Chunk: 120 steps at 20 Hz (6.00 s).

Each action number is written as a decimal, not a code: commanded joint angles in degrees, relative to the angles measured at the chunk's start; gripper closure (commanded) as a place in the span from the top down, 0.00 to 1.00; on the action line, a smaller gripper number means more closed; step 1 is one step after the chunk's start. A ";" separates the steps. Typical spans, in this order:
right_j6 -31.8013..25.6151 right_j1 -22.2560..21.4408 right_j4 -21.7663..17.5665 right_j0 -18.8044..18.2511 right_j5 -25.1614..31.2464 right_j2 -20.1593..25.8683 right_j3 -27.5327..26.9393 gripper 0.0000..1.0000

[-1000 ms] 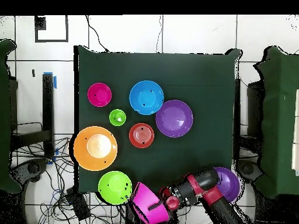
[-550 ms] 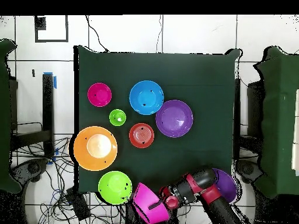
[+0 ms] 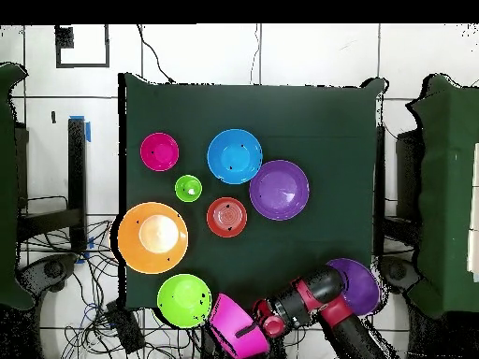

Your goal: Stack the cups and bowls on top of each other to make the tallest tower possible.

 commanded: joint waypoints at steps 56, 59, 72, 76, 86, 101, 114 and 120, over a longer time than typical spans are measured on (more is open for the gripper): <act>-15.46 1.45 -2.32 6.58 -19.83 -4.21 -9.92 0.00; -16.44 2.52 -2.34 5.90 -20.36 -4.48 -11.20 0.00; -15.50 2.86 -2.26 5.13 -21.47 -3.45 -10.22 0.00; -15.11 2.84 -2.12 5.08 -21.65 -3.28 -9.85 0.00; -14.18 3.12 -0.35 5.05 -19.69 -3.96 -9.84 0.00; -13.42 3.93 1.70 3.05 -17.11 -5.18 -11.87 0.00; -12.61 3.58 1.62 2.49 -18.21 -4.29 -10.98 0.00; -12.36 3.45 1.56 2.27 -18.55 -4.37 -10.66 0.00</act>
